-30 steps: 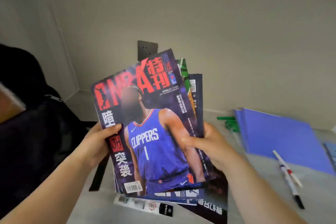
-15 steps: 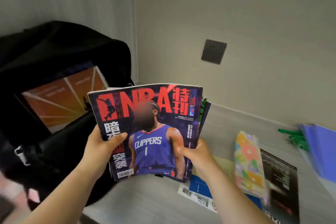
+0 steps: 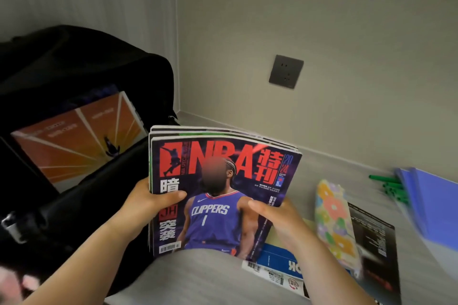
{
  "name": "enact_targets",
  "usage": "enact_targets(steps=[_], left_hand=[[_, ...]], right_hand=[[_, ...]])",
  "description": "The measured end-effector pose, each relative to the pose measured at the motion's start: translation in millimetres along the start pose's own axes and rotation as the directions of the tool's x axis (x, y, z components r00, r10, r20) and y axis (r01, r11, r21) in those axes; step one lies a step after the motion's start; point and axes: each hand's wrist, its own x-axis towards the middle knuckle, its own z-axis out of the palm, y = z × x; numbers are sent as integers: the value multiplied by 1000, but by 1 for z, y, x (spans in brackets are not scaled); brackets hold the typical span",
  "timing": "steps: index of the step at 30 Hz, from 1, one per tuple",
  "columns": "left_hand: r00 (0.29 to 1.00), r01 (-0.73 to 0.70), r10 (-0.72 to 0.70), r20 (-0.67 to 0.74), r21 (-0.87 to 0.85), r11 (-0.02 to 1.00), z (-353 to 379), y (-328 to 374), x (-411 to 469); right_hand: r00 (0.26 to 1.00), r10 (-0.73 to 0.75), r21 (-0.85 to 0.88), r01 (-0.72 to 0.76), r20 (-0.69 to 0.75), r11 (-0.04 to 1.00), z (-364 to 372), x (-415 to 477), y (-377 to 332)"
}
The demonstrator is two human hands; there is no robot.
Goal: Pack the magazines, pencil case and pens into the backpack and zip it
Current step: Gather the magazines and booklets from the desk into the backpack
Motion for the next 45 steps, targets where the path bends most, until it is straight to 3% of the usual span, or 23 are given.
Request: enact_targets(steps=[8, 16, 20, 25, 28, 31, 37, 41, 45], left_hand=[[994, -47, 52, -93, 51, 998, 9, -3, -8], [982, -148, 146, -120, -14, 989, 16, 15, -21], [959, -229, 214, -185, -61, 972, 21, 43, -20], [884, -384, 370, -286, 6, 923, 18, 85, -26], [808, -482, 452, -379, 17, 876, 11, 111, -33], [712, -543, 491, -501, 51, 838, -6, 134, -36], [527, -561, 638, -562, 333, 758, -56, 173, -51], [534, -509, 633, -560, 385, 770, -81, 176, -51], [579, -309, 583, -570, 508, 804, -95, 154, -43]], right_hand=[[1000, -8, -110, 5, -25, 994, -1, 8, 0], [997, -66, -212, 56, -41, 976, -11, 8, -23], [978, -193, -303, 207, 74, 930, -18, 11, -82], [862, -487, -453, 495, 143, 742, -15, 22, -194], [839, -398, -382, 529, 372, 758, 5, 37, -240], [766, -213, -352, 499, 607, 792, 38, 51, -242], [691, -357, -69, 507, 628, 859, 112, 79, -240], [667, -398, 56, 472, 630, 880, 149, 98, -226], [710, -461, 163, 448, 533, 879, 173, 112, -203]])
